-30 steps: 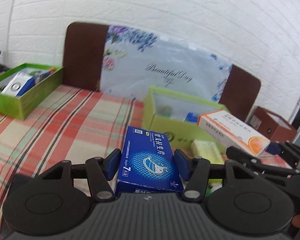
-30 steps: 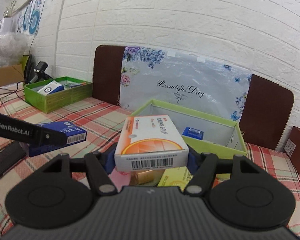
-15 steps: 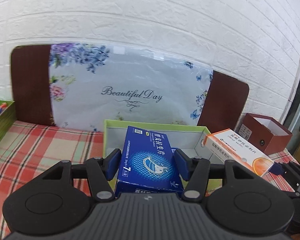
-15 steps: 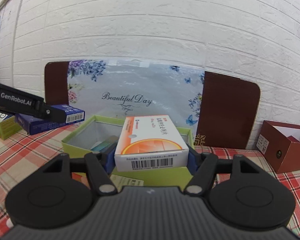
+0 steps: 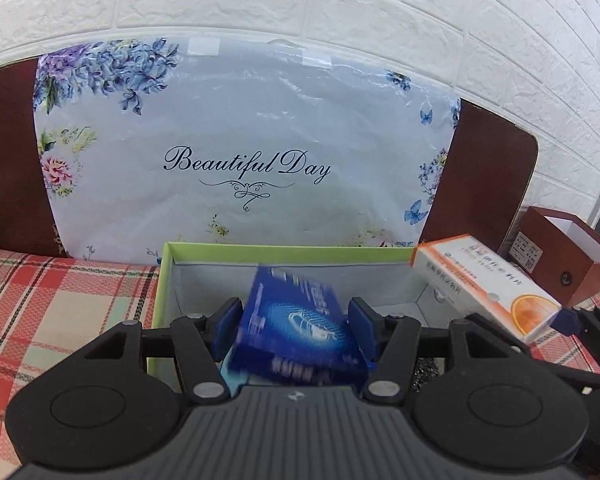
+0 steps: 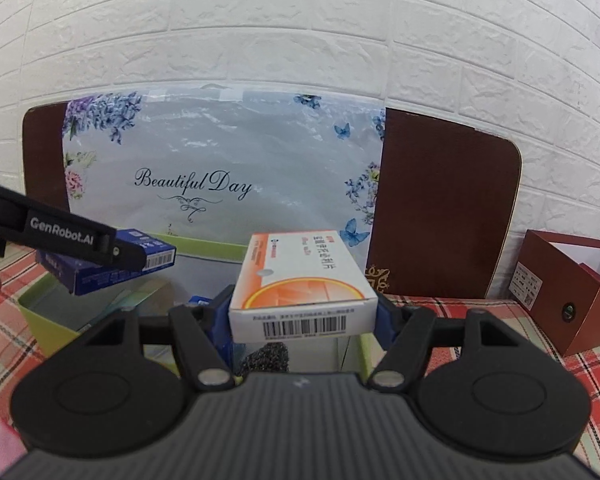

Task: Organize objects
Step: 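Carry both medicine boxes into the lime-green box and open both grippers, then withdraw both grippers from the green box back to the pile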

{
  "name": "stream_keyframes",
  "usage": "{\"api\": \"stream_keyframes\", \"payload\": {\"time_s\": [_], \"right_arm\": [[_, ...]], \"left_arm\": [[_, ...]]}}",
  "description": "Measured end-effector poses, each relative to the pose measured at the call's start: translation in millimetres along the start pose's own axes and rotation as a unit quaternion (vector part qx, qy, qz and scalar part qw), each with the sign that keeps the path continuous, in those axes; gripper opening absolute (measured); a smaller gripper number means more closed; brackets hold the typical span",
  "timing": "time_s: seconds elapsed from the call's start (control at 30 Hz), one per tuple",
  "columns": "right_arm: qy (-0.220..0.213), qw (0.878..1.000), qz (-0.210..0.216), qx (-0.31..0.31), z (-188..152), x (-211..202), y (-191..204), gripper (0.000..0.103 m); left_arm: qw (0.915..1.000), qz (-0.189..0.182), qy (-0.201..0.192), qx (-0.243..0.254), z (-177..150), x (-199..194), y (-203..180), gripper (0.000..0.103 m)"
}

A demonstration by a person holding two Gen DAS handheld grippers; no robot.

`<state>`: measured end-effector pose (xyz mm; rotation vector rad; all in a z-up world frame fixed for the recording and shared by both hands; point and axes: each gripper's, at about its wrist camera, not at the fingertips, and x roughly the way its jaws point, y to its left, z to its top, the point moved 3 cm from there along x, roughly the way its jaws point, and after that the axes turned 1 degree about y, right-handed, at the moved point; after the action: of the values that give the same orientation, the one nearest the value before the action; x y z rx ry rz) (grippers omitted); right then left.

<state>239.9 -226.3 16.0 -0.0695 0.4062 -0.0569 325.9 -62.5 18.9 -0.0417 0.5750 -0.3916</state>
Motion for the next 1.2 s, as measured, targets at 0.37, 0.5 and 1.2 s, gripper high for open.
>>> {"api": "stream_keyframes", "payload": {"time_s": [0.37, 0.5, 1.2], "right_arm": [[0.014, 1.0, -0.006, -0.021, -27.9, 15.5, 4.7, 0.099], [0.018, 1.0, -0.002, -0.012, -21.6, 2.0, 0.4, 0.103], [-0.022, 0.998, 0.056, 0.034, -45.6, -155.0, 5.2, 0.103]], "left_arm": [[0.9999, 0.011, -0.004, -0.011, -16.1, -8.1, 14.3, 0.083], [0.9998, 0.016, -0.013, -0.007, -15.4, -29.0, 11.8, 0.083], [0.998, 0.032, -0.005, -0.053, -104.3, -174.6, 1.0, 0.084]]}}
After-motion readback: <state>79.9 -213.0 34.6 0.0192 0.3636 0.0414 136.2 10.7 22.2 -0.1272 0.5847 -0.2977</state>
